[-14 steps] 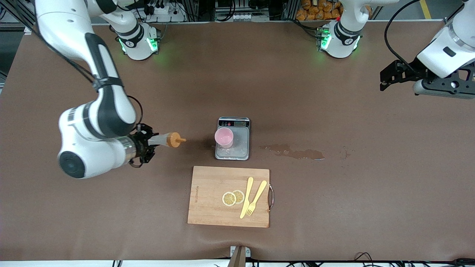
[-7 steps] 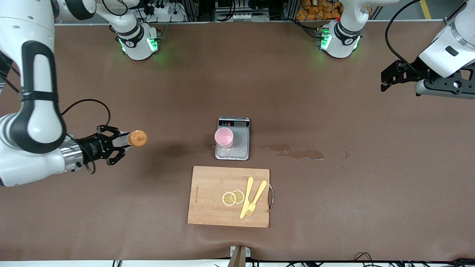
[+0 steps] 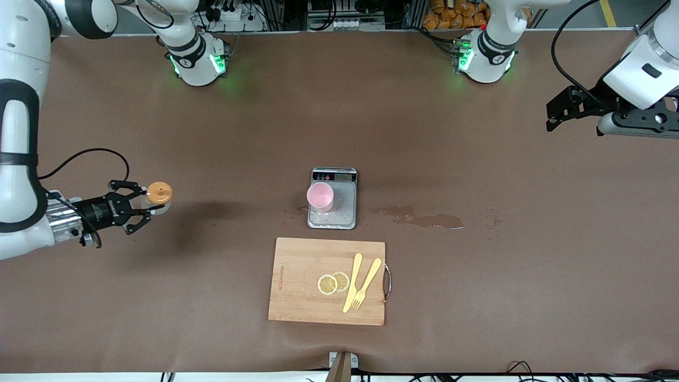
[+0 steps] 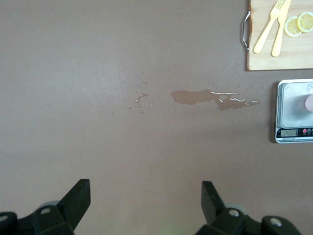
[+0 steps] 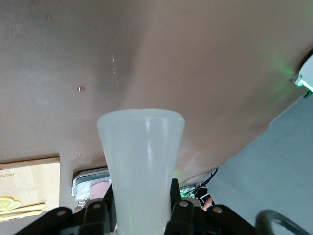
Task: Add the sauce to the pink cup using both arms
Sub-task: 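Carry the white bottle back toward its spot with the right gripper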
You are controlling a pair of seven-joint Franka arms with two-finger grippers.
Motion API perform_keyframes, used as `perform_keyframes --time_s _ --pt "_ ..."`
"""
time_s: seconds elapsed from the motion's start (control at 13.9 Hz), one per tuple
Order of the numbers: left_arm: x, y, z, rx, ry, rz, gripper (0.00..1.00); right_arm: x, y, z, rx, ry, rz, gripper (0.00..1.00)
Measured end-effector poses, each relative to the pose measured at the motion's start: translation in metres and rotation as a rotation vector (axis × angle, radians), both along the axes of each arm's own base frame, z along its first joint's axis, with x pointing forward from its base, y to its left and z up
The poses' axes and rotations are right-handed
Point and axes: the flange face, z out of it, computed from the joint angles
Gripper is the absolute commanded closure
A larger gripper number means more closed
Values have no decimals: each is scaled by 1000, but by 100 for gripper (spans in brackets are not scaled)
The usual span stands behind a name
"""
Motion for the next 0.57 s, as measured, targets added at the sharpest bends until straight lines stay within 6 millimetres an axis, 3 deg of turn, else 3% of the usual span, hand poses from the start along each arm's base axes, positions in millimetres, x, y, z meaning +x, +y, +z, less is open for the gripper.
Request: perform_keyframes --time_s 0.29,0.57 --pt "-1 4 2 26 8 5 0 -16 -61 -51 125 -43 -18 57" --pt "-2 4 2 30 14 5 0 -29 -91 -98 228 -72 -42 56"
